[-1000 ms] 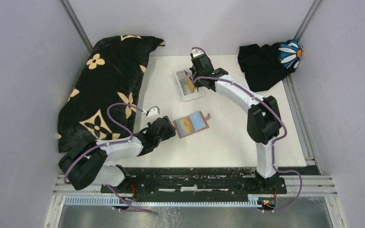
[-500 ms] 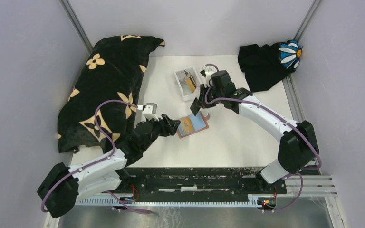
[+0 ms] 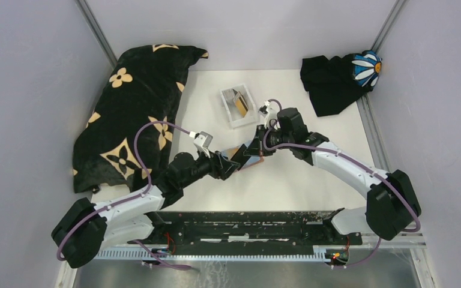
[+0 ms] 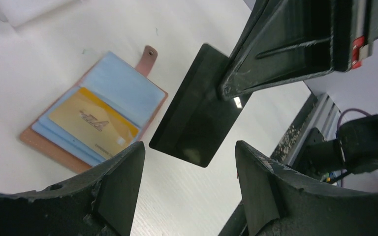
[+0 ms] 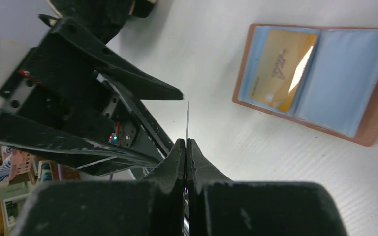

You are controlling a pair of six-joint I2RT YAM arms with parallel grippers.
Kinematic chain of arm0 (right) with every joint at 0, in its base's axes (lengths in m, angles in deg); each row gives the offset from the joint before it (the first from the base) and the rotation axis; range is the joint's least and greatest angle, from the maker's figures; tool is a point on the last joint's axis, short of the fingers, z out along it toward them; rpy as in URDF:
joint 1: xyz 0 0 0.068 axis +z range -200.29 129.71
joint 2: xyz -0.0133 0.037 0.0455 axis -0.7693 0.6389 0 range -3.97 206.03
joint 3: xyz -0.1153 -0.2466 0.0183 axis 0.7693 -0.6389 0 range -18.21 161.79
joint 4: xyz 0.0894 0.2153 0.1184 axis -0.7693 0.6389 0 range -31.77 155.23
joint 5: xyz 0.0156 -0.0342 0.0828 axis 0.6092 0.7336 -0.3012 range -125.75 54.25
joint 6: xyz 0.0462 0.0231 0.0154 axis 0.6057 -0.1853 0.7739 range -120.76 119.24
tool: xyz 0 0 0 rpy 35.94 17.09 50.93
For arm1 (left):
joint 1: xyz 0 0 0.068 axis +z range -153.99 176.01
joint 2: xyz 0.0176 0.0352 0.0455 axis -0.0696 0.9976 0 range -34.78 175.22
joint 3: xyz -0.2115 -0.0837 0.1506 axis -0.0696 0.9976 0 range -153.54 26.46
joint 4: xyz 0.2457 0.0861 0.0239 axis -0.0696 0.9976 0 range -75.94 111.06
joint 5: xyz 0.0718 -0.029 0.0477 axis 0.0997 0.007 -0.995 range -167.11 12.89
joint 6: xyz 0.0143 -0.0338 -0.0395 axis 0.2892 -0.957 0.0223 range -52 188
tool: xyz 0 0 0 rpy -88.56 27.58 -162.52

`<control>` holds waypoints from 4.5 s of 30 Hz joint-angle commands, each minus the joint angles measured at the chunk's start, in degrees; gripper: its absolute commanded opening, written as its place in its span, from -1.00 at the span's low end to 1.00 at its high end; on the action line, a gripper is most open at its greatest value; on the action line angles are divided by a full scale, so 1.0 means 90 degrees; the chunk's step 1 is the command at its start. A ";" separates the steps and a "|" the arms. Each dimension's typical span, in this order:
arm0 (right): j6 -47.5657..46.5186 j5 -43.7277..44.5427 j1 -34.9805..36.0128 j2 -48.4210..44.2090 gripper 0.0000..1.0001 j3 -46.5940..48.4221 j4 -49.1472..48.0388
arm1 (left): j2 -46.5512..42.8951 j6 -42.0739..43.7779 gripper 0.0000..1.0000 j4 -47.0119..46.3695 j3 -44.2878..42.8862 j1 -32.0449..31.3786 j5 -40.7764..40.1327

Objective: Put the credit cards into the card holder

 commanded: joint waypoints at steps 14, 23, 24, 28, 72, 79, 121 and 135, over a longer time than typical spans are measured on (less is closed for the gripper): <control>0.0788 -0.1237 -0.0004 -0.0379 -0.98 -0.0840 -0.1331 | 0.0503 0.0417 0.48 -0.0713 -0.0307 0.0149 0.1764; 0.0911 -0.1495 -0.0031 -0.0222 -0.98 -0.0923 -0.1618 | 0.1036 -0.0099 0.22 -0.1485 -0.0233 0.0508 0.2931; 0.0952 -0.1517 -0.0037 -0.0189 -0.98 -0.0947 -0.1685 | 0.1069 -0.0149 0.16 -0.1564 -0.0227 0.0546 0.3017; 0.0979 -0.1555 -0.0081 -0.0026 -0.98 -0.0997 -0.1809 | 0.1092 -0.0234 -0.03 -0.1723 -0.0211 0.0633 0.3138; -0.0418 0.3153 0.0090 0.1543 -0.75 0.0269 -0.0555 | 0.3479 -0.4122 -0.94 -0.3055 -0.0104 -0.0032 -0.2175; -0.0578 0.3675 0.0107 0.2001 -0.87 0.0667 -0.0260 | 0.3504 -0.4710 -0.94 -0.2421 -0.0281 -0.0337 -0.3096; -0.0490 0.3834 0.0265 0.2983 -0.91 0.0892 0.0041 | 0.5355 -0.5534 -0.94 -0.3968 -0.0587 -0.1026 -0.4557; -0.0442 0.3849 0.0317 0.3013 -0.91 0.0873 0.0103 | 0.5597 -0.5307 -0.94 -0.4147 -0.0459 -0.1105 -0.4834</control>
